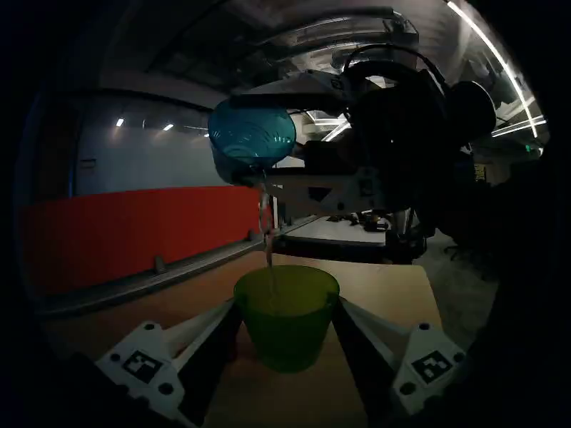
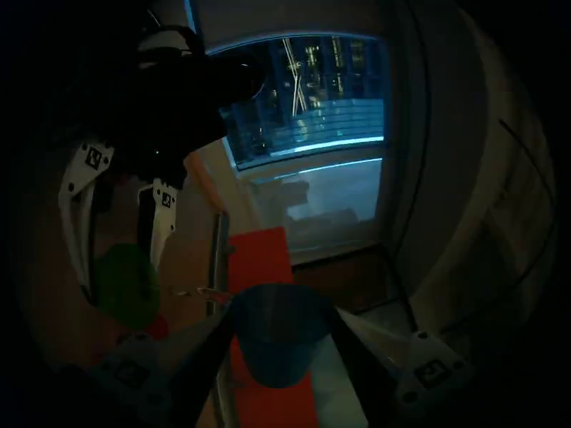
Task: Pour water
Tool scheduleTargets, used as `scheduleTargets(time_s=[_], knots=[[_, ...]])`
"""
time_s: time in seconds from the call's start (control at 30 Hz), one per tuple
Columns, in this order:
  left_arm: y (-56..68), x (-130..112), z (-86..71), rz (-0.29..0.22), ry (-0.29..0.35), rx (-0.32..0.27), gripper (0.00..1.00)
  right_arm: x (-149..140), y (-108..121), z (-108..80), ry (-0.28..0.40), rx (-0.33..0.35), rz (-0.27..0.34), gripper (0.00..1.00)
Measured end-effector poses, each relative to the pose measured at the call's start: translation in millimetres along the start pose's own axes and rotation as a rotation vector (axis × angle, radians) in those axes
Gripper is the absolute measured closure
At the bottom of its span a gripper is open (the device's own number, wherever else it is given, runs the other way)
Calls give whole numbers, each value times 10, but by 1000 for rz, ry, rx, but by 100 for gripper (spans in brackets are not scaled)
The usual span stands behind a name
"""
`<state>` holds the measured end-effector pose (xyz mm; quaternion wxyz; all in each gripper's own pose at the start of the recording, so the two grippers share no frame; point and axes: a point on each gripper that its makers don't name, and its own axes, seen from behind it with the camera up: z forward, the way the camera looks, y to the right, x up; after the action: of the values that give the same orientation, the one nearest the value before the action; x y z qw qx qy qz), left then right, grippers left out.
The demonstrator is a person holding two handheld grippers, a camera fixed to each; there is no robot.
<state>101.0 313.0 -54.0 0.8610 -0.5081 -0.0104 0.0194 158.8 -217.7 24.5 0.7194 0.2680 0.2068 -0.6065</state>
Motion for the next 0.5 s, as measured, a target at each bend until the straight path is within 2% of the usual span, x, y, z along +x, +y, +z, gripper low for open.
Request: scheduleTargets(time_s=[0.5], knots=[[-1, 33, -15, 4, 3, 5, 16, 63, 80, -12, 3, -14, -53, 7]])
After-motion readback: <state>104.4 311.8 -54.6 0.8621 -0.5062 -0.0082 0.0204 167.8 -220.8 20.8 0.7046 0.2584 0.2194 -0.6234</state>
